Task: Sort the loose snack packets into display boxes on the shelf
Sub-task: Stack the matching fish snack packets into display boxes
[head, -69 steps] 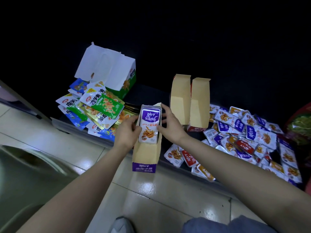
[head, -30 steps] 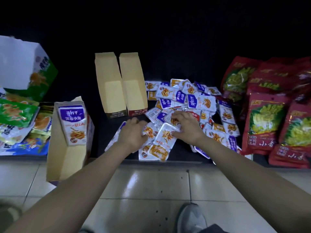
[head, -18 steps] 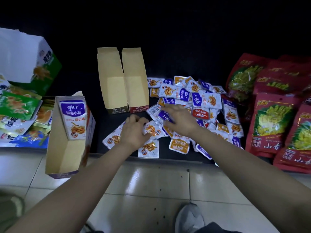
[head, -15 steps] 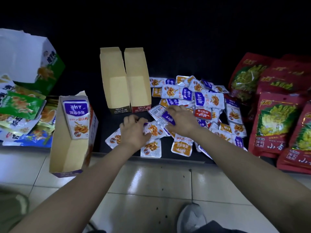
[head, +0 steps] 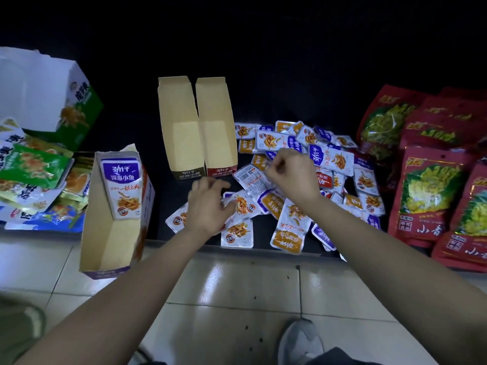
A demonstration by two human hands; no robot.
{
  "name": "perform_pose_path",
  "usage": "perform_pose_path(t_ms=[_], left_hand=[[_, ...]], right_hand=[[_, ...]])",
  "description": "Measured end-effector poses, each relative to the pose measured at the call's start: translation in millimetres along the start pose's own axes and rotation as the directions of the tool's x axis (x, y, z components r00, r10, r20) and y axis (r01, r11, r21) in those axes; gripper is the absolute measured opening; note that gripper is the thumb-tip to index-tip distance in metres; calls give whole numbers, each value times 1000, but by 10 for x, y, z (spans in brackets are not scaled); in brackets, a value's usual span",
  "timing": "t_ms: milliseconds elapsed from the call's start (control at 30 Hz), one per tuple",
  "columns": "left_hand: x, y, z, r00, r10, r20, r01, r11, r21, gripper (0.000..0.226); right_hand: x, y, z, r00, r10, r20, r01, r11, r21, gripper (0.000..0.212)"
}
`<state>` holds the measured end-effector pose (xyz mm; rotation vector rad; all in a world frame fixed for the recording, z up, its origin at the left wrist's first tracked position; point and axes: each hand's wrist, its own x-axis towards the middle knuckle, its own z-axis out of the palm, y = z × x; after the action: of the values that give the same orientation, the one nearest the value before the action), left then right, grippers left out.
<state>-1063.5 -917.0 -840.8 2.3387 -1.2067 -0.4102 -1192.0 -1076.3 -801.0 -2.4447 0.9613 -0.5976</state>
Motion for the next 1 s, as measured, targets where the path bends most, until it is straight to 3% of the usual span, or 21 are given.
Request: perform_pose_path(t_ms=[67, 133, 200, 267, 400, 467, 500, 567, 633, 667, 733, 800, 1000], left_hand=[[10, 67, -50, 993, 98, -72, -109, 979, -172, 50], [16, 169, -93, 987, 156, -42, -160, 924, -346, 66], [13, 257, -95, 981, 191, 18, -162, 874, -458, 78], [-8, 295, -81, 984, 178, 19, -141, 836, -531, 72], [-54, 229, -150, 989, 83, -126, -131, 881, -454, 33], [-107, 174, -228, 985, -11, -174, -61, 914, -401, 20], [-137, 131, -268, 978, -60, -198, -22, 922, -387, 19], [-212, 36, -359, 959, -172, -224, 74, 918, -389, 19], [-277, -42, -458, 933, -275, -230, 167, 901, -400, 21], [-300, -72, -500, 923, -308, -229, 200, 895, -398, 21], [-338, -105, -550, 911, -354, -211, 251, 884, -395, 20], [-344, -97, -561, 910, -377, -173, 285, 871, -400, 18], [-285, -64, -500, 911, -401, -98, 330, 850, -410, 16]], right_hand=[[92, -149, -103, 992, 124, -24, -117, 972, 203, 14], [142, -297, -166, 982, 181, 47, -185, 914, 361, 13], [154, -407, -191, 969, 212, 127, -247, 859, 448, 16], [149, -464, -191, 942, 248, 228, -335, 757, 562, 22], [126, -547, -178, 879, 187, 438, -471, 480, 740, 17], [90, -591, -96, 856, 117, 503, -497, 453, 740, 19], [64, -597, -16, 852, 103, 513, -490, 498, 715, 25], [-33, -594, 190, 876, 58, 480, -385, 684, 620, 21], [-158, -508, 458, 885, -97, 456, -133, 885, 446, 15], [-228, -469, 572, 842, -187, 506, 4, 940, 342, 21], [-356, -362, 753, 701, -319, 638, 277, 946, 168, 48], [-401, -222, 804, 629, -365, 686, 443, 894, 69, 57], [-311, 137, 461, 637, -396, 661, 515, 857, 17, 49]])
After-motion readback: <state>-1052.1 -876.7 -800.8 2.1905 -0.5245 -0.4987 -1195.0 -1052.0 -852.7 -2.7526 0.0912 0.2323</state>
